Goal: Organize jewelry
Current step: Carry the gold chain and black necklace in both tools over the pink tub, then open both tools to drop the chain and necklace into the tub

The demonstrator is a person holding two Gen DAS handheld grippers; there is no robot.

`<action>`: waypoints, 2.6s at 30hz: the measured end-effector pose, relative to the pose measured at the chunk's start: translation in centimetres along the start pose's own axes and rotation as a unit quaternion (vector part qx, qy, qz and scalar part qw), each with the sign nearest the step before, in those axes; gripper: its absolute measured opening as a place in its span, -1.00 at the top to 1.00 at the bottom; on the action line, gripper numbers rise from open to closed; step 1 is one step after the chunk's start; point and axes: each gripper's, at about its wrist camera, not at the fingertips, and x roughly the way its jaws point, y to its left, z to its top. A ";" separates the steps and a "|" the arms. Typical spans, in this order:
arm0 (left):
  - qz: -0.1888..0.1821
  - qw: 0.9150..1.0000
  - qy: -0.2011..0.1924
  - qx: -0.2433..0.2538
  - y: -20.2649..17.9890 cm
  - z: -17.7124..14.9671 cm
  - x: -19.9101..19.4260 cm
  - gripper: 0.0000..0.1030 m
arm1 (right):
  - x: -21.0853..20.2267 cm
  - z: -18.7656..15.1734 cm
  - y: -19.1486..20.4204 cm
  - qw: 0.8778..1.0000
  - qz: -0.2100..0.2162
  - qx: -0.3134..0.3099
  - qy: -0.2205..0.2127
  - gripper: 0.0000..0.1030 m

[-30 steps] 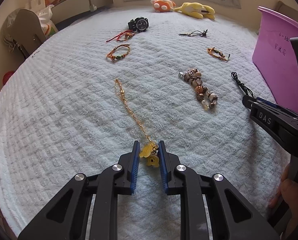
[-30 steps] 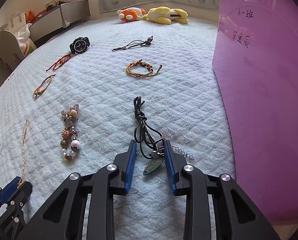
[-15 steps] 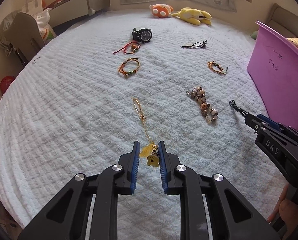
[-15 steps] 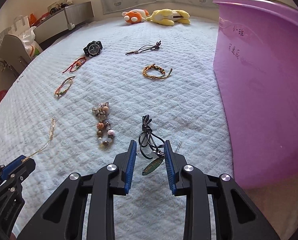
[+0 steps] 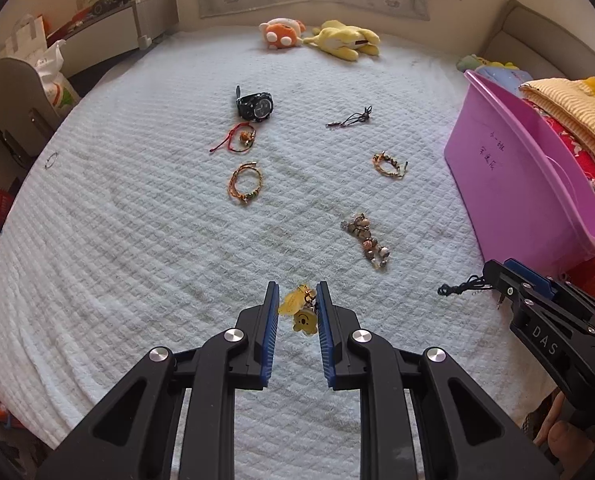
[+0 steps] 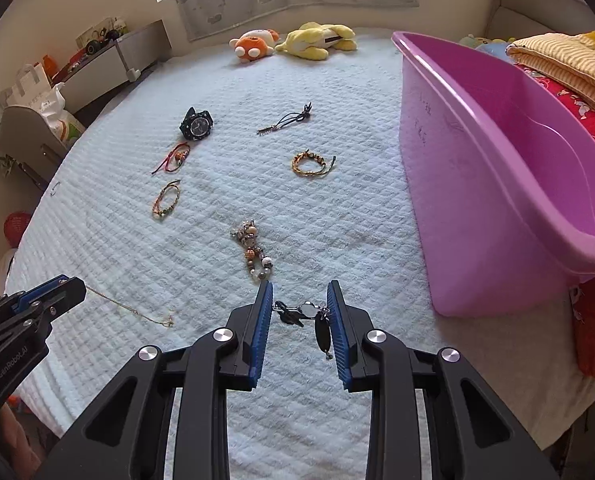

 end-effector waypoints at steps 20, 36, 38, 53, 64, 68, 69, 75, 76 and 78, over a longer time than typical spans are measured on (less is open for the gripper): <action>-0.083 0.988 -0.025 0.127 -7.7 10.2 -11.6 0.64 | -15.8 6.0 -4.2 0.997 -0.040 0.059 -0.036 0.47; -0.130 0.982 -0.048 0.126 -26.8 19.2 -12.9 0.63 | -18.5 13.2 -19.7 0.999 -0.013 0.022 -0.045 0.47; -0.125 0.984 -0.042 0.122 -28.8 19.6 -11.9 0.63 | -17.5 13.9 -21.4 0.999 0.001 0.014 -0.035 0.47; -0.075 0.986 0.109 0.099 -34.7 19.1 0.0 0.62 | -8.5 16.0 -27.5 0.995 0.062 -0.016 0.073 0.47; -0.037 0.986 0.121 0.108 -34.9 19.4 1.1 -0.38 | -5.2 16.6 -28.1 0.990 0.061 -0.042 0.122 0.19; -0.027 0.987 0.125 0.095 -34.5 19.6 1.1 -0.38 | -5.3 16.9 -29.0 0.990 0.060 -0.032 0.124 0.13; -0.026 0.987 0.127 0.091 -34.3 19.7 1.1 -0.38 | -5.3 16.9 -29.3 0.990 0.060 -0.027 0.126 0.11; -0.022 0.988 0.123 0.085 -34.0 19.7 0.4 -0.38 | -5.9 16.8 -30.0 0.989 0.069 -0.012 0.132 0.06; -0.023 0.989 0.122 0.085 -34.0 19.7 0.2 -0.38 | -6.0 16.7 -29.8 0.989 0.070 -0.013 0.132 0.05; -0.023 0.989 0.120 0.085 -33.9 19.5 -0.3 -0.38 | -6.3 16.6 -29.6 0.988 0.073 -0.014 0.132 0.03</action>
